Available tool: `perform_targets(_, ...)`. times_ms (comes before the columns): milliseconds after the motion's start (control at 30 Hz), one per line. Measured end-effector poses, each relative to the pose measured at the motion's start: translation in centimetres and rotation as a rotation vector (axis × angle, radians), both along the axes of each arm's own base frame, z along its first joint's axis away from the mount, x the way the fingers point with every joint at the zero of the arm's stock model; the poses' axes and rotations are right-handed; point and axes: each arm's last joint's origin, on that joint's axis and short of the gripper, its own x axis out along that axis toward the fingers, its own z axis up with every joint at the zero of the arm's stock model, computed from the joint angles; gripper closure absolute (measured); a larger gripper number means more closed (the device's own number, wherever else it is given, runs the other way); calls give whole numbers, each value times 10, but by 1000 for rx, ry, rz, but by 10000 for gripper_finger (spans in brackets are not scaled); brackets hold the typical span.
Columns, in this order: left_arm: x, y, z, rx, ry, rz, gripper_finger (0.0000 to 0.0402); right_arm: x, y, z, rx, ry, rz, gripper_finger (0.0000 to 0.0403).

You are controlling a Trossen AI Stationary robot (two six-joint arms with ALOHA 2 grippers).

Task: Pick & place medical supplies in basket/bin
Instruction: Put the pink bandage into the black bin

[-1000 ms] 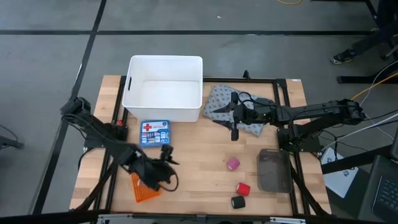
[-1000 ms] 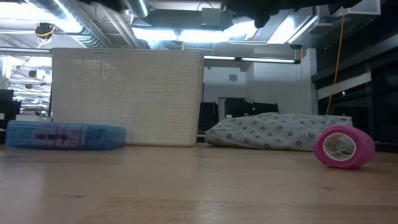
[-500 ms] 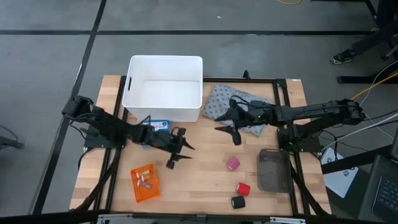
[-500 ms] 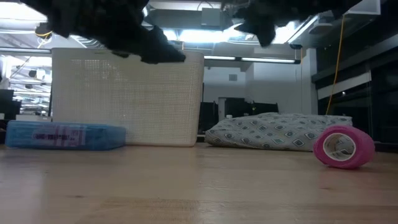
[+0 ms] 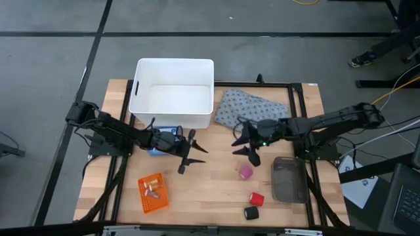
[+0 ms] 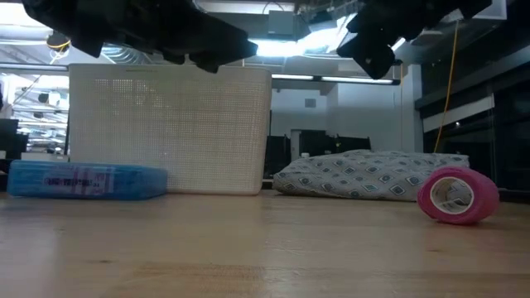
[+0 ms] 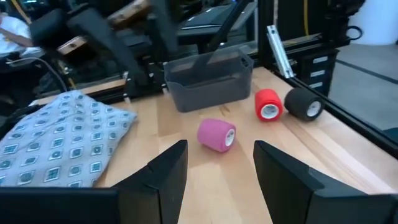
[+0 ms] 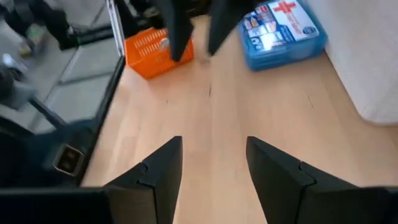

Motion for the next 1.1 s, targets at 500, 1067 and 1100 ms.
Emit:
perform_targets(500,0,3,-1,53,0,23,219,19,50,-28,-691,290,96,224)
perform_targets(1067,2,15,-1,4,11,97,219,53,62,-45,-795,610,207,218)
perform_targets(1100,2,14,-1,5,11,99,219,53,63,-45,-779,617,215,213)
